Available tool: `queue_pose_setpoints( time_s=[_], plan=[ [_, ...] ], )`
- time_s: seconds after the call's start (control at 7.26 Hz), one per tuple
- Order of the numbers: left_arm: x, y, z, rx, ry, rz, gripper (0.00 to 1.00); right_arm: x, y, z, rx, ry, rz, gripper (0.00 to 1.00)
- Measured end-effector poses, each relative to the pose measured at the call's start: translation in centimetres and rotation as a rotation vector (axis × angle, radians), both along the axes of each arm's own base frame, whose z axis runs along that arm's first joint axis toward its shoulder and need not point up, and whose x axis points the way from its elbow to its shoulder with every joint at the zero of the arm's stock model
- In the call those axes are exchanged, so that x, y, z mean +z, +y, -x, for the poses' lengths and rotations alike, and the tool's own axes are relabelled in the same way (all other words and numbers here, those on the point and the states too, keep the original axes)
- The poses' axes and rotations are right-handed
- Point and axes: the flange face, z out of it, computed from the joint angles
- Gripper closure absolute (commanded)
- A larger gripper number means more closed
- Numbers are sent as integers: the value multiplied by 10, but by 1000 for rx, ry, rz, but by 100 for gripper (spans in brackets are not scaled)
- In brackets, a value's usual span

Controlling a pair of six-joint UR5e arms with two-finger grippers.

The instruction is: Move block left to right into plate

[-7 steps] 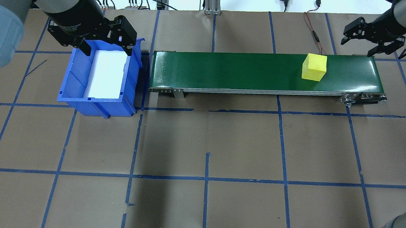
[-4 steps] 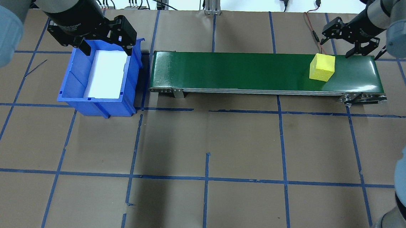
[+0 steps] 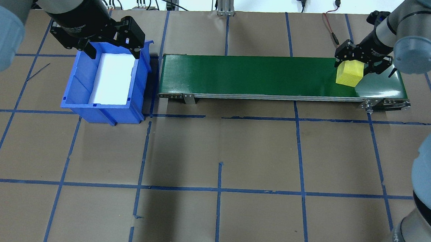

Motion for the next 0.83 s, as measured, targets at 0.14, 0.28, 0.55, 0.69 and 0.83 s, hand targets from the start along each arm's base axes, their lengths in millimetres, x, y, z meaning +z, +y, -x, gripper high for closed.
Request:
queue_pose_setpoints(
  time_s=[0.14, 0.28, 0.55, 0.69, 0.83],
  plan=[
    [0, 0, 0, 0, 0, 0, 0, 0, 3, 6, 27, 64, -14, 77],
    [0, 0, 0, 0, -1, 1, 0, 4, 5, 11, 53, 99, -15, 79],
    [0, 0, 0, 0, -1, 1, 0, 24, 16, 40, 109, 179, -14, 79],
    [1, 0, 0, 0, -1, 1, 0, 36, 28, 63, 133, 206, -21, 79],
    [1, 0, 0, -1, -1, 1, 0, 43, 52, 99, 159, 219, -43, 79]
  ],
)
